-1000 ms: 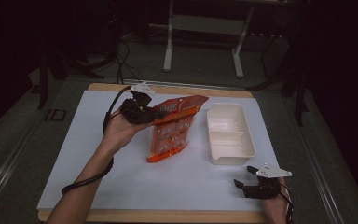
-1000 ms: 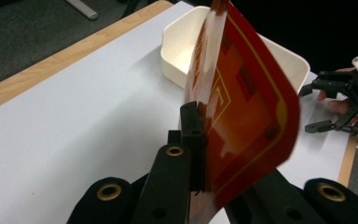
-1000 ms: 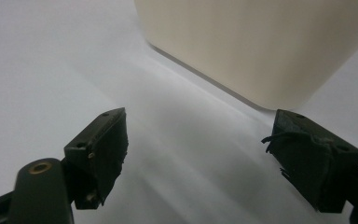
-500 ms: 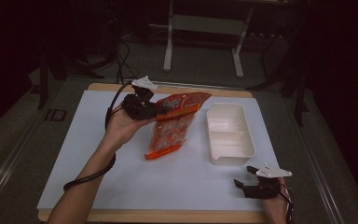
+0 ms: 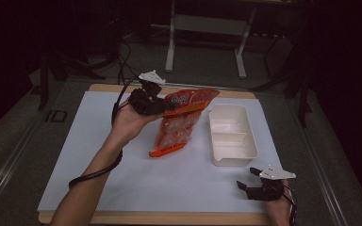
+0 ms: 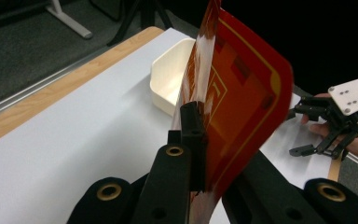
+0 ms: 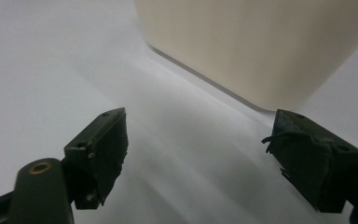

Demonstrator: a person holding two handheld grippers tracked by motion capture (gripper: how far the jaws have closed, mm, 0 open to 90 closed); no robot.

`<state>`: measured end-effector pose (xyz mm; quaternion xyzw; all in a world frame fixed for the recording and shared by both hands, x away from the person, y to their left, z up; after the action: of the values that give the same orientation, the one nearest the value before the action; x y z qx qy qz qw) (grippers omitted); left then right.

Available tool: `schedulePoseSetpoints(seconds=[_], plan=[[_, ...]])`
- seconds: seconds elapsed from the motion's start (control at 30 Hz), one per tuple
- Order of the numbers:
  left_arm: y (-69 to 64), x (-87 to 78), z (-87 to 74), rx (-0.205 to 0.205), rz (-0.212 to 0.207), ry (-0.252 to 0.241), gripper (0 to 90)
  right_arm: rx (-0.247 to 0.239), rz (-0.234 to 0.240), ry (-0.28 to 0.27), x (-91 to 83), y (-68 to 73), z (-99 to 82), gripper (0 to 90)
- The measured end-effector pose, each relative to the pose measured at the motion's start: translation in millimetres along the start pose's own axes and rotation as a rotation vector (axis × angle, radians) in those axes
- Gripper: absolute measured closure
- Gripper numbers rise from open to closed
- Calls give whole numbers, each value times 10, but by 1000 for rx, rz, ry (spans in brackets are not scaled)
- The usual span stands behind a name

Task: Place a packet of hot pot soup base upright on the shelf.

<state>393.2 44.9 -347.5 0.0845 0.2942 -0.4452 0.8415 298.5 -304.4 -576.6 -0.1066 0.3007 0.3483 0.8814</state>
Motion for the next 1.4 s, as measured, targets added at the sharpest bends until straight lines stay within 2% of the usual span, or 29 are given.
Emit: schedulePoseSetpoints(seconds=[0.5,0.7,0.97,1.4], plan=[[-102,15,205,8,-35,-22,900,0,9,-6,-7,2,1,188],[-136,32,300,11,-35,-32,900,2,11,-6,-8,1,1,188],[-217,95,452,27,-39,-38,900,1,11,-8,-9,1,2,188],[-362,253,624,29,-54,-42,900,1,12,-7,-11,1,1,188]])
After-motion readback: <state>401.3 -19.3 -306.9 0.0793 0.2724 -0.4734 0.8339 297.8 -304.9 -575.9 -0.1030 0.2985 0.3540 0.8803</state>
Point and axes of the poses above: each handheld gripper's, and its own axes: x roughly forward along the jaws, z roughly out of its top, y roughly to its left, the point moved 6 cm from there along x, roughly forward along the jaws, and after that the axes turned 1 degree about x, right-handed, at the moved point
